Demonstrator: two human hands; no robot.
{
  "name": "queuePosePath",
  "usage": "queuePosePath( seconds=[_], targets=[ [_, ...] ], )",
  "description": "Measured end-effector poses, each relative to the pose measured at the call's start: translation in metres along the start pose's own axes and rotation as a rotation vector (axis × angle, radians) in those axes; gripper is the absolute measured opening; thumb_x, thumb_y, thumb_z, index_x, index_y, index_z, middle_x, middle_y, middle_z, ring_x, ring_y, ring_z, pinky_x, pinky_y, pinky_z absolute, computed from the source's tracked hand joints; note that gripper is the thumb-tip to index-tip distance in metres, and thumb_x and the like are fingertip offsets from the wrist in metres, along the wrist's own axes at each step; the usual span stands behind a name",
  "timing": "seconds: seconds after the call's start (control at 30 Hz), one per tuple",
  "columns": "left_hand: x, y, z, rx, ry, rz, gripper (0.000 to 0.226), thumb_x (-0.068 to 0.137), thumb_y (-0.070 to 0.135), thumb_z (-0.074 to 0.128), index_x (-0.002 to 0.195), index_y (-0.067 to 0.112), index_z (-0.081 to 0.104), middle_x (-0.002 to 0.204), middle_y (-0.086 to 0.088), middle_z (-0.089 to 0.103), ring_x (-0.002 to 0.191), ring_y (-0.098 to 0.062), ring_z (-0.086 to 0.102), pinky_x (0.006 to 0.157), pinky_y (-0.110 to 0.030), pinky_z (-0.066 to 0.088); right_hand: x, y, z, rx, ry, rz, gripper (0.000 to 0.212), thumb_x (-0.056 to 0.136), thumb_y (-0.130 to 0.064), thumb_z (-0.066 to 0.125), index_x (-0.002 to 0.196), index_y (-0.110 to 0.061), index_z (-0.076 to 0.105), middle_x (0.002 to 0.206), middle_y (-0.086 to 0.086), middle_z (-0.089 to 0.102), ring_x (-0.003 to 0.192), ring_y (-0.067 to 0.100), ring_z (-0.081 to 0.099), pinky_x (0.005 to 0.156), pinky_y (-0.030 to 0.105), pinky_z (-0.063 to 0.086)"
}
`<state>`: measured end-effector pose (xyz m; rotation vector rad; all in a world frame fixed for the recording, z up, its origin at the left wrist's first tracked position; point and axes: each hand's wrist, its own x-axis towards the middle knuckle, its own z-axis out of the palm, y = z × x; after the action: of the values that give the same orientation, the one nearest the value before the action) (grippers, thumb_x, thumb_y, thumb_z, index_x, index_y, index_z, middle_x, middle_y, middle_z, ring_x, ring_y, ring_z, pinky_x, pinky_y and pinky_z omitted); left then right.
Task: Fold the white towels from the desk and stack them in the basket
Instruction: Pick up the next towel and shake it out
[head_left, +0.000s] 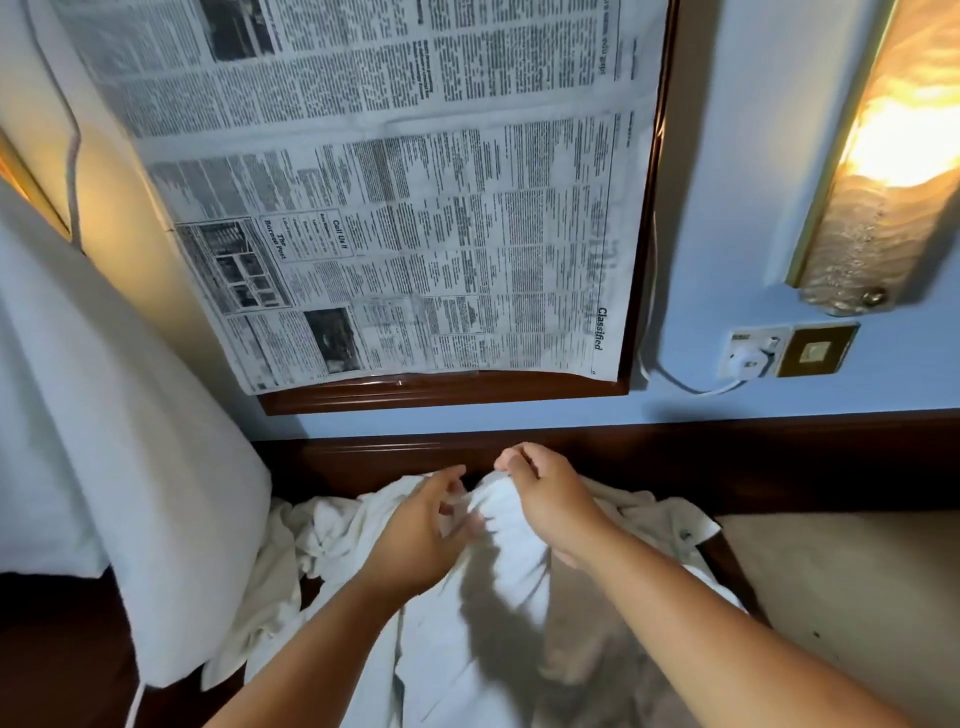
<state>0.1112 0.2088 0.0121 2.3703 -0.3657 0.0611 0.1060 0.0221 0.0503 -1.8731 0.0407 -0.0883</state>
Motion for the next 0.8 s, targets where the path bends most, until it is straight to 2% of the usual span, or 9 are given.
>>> queuePosePath(
  seconds=[0.1,0.17,0.27,0.3,0.47,0.53,0.63,0.73,0.8],
  targets=[
    [0.016,0.016,0.009,0.020,-0.079,0.051,0.012,0.092,0.038,0.067,0.101,0.031,0.064,0.094,0.013,0.067,0.084,-0.005,0.061,0.070,-0.022,0.047,-0.011,-0.019,-0.013,-0.056,0.012,-0.076,0.024,0.097,-0.042,0.059,0.084,-0.022,0.062,0.076,-0.011,0.060,0.069,0.004,0.054,0.066,0.024,0.041],
    [0.021,0.013,0.018,0.100,-0.065,0.044,0.017,0.091,0.034,0.066,0.084,0.018,0.062,0.077,0.004,0.065,0.073,-0.012,0.057,0.062,-0.025,0.042,-0.015,-0.023,-0.030,0.011,0.035,-0.049,0.029,0.089,-0.044,0.070,0.082,-0.017,0.060,0.069,-0.011,0.055,0.060,0.002,0.047,0.060,0.022,0.038],
    [0.025,-0.009,0.019,0.282,-0.027,-0.105,0.004,0.089,0.026,0.061,0.092,0.024,0.064,0.088,0.002,0.066,0.080,-0.014,0.061,0.071,-0.030,0.050,-0.020,-0.030,-0.062,0.145,-0.062,0.047,0.033,0.078,-0.033,0.085,0.086,-0.018,0.057,0.063,-0.013,0.054,0.060,0.003,0.046,0.060,0.019,0.036],
    [0.026,-0.019,0.016,0.309,-0.003,-0.149,0.014,0.086,0.018,0.057,0.096,0.024,0.065,0.093,0.000,0.068,0.086,-0.020,0.065,0.076,-0.032,0.053,-0.021,-0.034,-0.075,0.128,-0.093,0.050,0.036,0.074,-0.030,0.089,0.087,-0.018,0.058,0.065,-0.013,0.056,0.062,0.004,0.048,0.062,0.021,0.038],
    [0.038,-0.040,-0.054,0.189,0.361,-0.442,0.024,0.089,-0.001,0.049,0.095,0.015,0.067,0.098,-0.014,0.069,0.087,-0.033,0.064,0.076,-0.037,0.053,-0.012,-0.046,-0.151,-0.538,-0.097,-0.087,0.041,0.064,-0.033,0.092,0.090,-0.027,0.061,0.093,-0.013,0.064,0.086,0.008,0.060,0.074,0.027,0.046],
    [0.050,-0.022,-0.099,0.120,0.545,-0.484,0.026,0.091,-0.005,0.047,0.096,0.009,0.068,0.102,-0.019,0.068,0.083,-0.033,0.059,0.073,-0.036,0.049,-0.007,-0.057,-0.182,-0.724,-0.040,-0.128,0.030,0.072,-0.030,0.087,0.087,-0.029,0.061,0.089,-0.014,0.062,0.086,0.010,0.059,0.068,0.026,0.044],
    [0.071,0.035,-0.146,0.098,0.545,-0.353,0.026,0.094,0.000,0.045,0.092,0.015,0.067,0.092,-0.014,0.072,0.065,-0.023,0.060,0.061,-0.032,0.049,0.003,-0.087,-0.215,-0.733,0.120,-0.238,0.026,0.080,-0.026,0.080,0.073,-0.033,0.056,0.074,-0.011,0.062,0.073,0.009,0.057,0.059,0.023,0.039],
    [0.079,0.112,-0.140,0.003,0.345,-0.061,0.019,0.096,0.014,0.058,0.096,0.033,0.062,0.094,0.001,0.073,0.077,-0.019,0.070,0.073,-0.044,0.059,0.008,-0.131,-0.227,-0.722,0.171,-0.422,0.019,0.081,-0.020,0.075,0.076,-0.032,0.062,0.071,-0.009,0.064,0.069,0.014,0.057,0.053,0.017,0.037],
    [0.071,0.176,-0.113,-0.075,0.108,0.153,0.022,0.090,0.038,0.067,0.110,0.039,0.058,0.107,0.011,0.069,0.093,-0.009,0.068,0.083,-0.038,0.059,0.006,-0.160,-0.237,-0.638,0.174,-0.549,0.012,0.082,-0.015,0.072,0.082,-0.027,0.068,0.074,-0.006,0.068,0.067,0.013,0.059,0.054,0.016,0.039]
  ],
)
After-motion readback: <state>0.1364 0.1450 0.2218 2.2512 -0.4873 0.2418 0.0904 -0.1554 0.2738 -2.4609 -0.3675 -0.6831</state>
